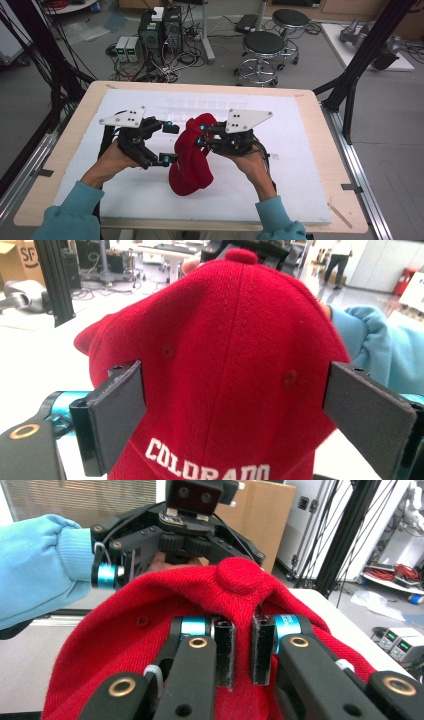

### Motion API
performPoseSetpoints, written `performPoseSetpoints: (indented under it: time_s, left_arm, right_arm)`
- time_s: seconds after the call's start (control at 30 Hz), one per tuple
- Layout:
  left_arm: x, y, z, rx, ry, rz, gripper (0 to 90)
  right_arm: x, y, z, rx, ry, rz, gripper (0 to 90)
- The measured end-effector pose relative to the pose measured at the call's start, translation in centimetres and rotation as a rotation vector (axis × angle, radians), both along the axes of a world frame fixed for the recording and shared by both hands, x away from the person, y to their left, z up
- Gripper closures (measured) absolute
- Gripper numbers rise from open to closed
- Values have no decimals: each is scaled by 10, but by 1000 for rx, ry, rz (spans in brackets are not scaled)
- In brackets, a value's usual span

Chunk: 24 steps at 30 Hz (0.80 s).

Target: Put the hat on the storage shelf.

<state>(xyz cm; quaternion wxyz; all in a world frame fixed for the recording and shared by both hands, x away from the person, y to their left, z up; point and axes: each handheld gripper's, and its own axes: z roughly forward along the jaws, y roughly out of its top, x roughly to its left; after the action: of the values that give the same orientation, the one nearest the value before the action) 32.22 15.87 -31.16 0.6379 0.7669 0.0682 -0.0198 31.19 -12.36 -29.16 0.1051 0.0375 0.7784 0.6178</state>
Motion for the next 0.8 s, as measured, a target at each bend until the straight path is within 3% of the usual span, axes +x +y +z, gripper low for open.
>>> performPoseSetpoints:
  time_s: [0.4,0.8]
  left_arm:
    - [-2,-14,-8,56,5,-14,126]
    - [-5,-12,-7,97,-6,11,456]
  right_arm:
    - [-2,9,-1,2,-14,26,844]
    - [0,17,-3,-9,-11,40,844]
